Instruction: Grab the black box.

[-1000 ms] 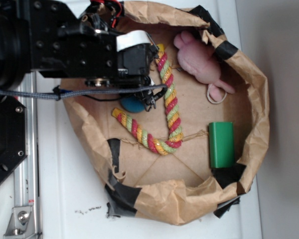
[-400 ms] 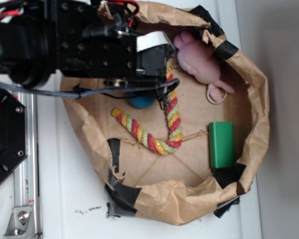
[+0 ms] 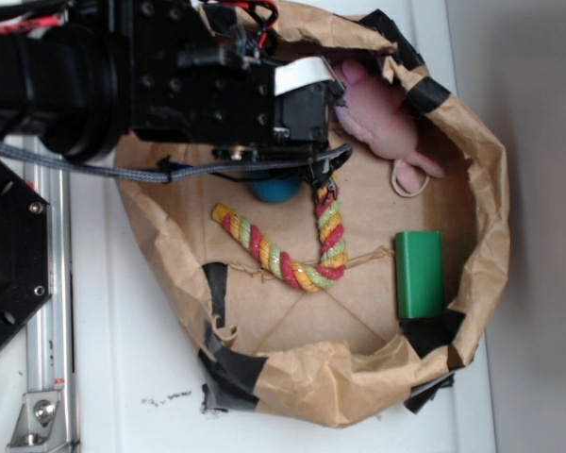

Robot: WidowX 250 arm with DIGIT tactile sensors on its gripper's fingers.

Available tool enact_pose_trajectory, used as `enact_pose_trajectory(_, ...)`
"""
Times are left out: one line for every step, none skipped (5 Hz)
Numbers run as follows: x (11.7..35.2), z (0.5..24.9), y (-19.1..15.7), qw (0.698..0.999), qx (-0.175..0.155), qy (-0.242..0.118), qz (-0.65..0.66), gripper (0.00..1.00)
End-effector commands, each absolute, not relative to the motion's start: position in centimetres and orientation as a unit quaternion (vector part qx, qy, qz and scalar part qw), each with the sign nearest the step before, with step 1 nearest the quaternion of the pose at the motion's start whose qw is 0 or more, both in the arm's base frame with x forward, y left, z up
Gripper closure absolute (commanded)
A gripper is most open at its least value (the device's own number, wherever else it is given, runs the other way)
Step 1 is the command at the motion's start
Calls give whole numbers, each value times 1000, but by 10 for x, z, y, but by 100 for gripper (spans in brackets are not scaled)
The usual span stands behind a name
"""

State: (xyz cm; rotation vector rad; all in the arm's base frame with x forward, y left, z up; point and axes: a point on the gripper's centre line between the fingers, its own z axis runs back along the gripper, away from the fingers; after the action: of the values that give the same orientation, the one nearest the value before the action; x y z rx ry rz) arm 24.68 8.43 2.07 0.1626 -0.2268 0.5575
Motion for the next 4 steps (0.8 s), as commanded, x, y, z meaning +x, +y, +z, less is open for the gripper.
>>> enact_pose_trajectory(229,21,85,958,69,-105,259,0)
enact_pose_trajectory(217,36,87,957,50,-123,259,0)
enact_pose_trajectory(204,48,93,954,28,-141,264,0)
enact_pose_trajectory(200,50,96,953,15,-142,266,0)
